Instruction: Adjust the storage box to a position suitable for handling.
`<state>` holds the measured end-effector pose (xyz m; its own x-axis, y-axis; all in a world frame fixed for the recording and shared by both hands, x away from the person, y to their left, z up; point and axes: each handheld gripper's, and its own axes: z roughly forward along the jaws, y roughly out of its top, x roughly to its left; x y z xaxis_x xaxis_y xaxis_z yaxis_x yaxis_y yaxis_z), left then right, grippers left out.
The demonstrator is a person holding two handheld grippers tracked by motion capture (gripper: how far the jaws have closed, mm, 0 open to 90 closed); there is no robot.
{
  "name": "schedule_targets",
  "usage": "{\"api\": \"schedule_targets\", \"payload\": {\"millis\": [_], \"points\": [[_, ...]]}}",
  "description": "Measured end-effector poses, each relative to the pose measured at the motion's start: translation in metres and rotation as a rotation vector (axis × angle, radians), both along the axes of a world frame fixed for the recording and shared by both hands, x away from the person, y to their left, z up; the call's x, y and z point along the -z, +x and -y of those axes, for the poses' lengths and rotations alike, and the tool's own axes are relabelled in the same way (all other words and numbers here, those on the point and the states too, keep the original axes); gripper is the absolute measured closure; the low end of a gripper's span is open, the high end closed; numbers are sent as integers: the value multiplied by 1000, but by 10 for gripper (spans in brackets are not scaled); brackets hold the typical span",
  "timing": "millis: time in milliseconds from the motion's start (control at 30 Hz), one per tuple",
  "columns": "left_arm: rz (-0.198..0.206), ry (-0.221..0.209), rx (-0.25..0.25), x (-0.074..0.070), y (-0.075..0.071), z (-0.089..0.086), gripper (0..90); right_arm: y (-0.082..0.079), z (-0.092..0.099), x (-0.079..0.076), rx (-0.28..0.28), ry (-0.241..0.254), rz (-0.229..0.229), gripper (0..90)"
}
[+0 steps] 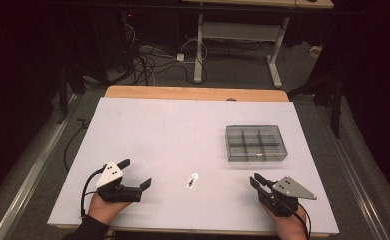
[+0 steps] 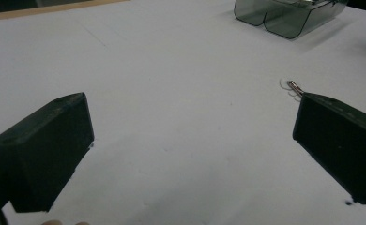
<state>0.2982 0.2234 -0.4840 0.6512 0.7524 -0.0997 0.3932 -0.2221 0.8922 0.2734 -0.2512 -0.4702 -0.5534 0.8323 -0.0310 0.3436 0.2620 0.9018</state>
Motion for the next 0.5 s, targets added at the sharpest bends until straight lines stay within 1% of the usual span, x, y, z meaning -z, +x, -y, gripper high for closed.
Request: {"api": "schedule_targets", "payload": {"millis": [167, 233, 367, 500], "points": [[-1, -1, 0, 0, 0, 0, 0, -1, -2, 0, -9, -10, -2, 856], [-1, 0, 0, 0, 0, 0, 0, -1, -2, 0, -7, -17, 1, 900], [-2, 0, -2, 0, 0, 0, 0, -1, -1, -1, -12, -13, 5, 900], [-5, -1, -5, 0, 0, 0, 0, -1, 1, -1, 6, -10, 2, 900]]}}
